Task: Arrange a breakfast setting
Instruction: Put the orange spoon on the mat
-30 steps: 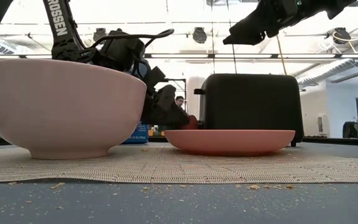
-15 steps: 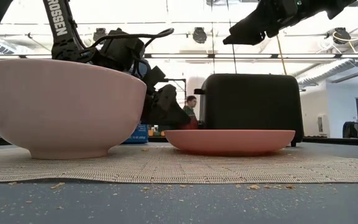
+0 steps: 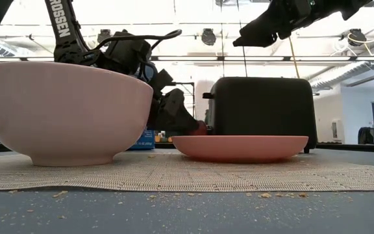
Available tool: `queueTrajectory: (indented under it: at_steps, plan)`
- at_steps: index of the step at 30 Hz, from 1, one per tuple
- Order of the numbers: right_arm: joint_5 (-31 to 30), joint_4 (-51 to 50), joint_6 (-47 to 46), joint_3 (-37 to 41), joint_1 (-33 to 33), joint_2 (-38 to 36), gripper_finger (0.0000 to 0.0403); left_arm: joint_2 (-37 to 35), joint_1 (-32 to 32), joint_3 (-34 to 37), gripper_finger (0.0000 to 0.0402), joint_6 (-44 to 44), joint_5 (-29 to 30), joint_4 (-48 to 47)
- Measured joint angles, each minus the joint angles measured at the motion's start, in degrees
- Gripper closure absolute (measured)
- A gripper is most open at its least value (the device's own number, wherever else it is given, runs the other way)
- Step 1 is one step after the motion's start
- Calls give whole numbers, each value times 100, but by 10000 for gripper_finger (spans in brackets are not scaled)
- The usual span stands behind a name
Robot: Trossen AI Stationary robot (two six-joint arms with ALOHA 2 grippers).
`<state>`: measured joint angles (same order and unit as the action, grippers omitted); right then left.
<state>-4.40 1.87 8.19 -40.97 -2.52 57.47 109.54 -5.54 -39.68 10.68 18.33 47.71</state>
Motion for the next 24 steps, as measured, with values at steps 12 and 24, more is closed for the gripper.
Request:
queueTrajectory:
  at_steps: [12,24]
  plan:
    - [-2,0,0,0,-2,0,51,-671,0,-7,18,4,0,-1406]
    - [0,-2,0,0,-1,-2,51,-2262,64,-3,18,443,-35,-3605]
